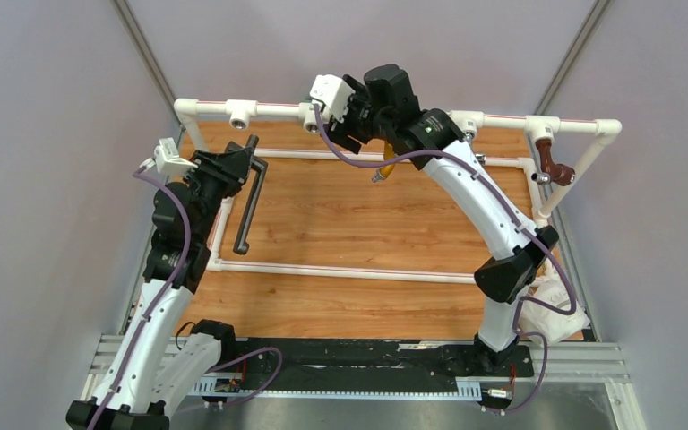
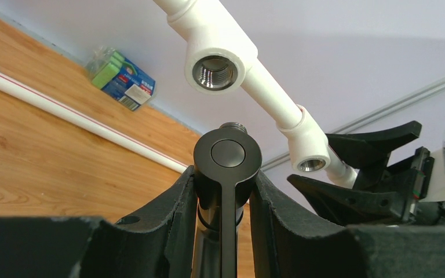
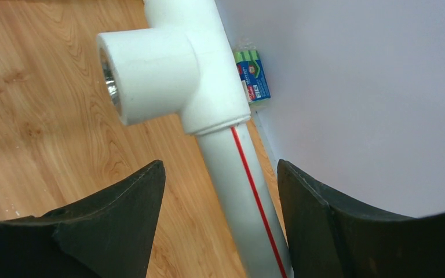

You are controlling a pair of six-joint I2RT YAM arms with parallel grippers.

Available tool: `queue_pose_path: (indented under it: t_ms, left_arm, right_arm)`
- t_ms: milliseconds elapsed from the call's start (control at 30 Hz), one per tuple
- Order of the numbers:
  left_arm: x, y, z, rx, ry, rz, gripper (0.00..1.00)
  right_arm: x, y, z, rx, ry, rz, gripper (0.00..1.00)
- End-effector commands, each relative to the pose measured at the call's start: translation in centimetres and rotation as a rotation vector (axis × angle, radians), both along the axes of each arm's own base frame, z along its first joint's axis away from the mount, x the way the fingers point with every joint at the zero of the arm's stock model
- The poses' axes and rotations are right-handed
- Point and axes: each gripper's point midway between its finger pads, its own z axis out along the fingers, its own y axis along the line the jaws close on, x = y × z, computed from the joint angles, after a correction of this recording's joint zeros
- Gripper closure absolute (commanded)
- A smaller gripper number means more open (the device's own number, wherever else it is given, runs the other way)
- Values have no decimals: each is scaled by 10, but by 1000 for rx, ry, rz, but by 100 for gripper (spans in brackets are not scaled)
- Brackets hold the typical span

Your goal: Install the water faucets

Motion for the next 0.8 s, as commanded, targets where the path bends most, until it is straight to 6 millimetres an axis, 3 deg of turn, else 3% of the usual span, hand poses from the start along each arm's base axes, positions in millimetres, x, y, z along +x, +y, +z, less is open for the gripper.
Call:
queue_pose_path:
  t_ms: [0, 133, 267, 467, 567, 767]
  left_arm:
    - [-6, 9, 59, -16, -162, 26, 100]
    - [2, 13, 63, -23, -163, 12, 100]
    - [13, 24, 69, -26, -173, 35, 100]
    - [28, 19, 90, -50, -222, -15, 100]
    - [32, 15, 95, -69, -244, -40, 100]
    - [48, 18, 86, -89, -209, -25, 100]
  right_arm:
    - [24, 2, 3, -17, -68, -20, 30]
    - [42, -1, -4, 7, -50, -67, 49]
    - [54, -10, 6, 75, -52, -121, 68]
    - [67, -21, 21, 171, -60, -212, 95]
    - [67, -22, 18, 186, -43, -224, 100]
    - [64, -20, 14, 245, 9, -250, 100]
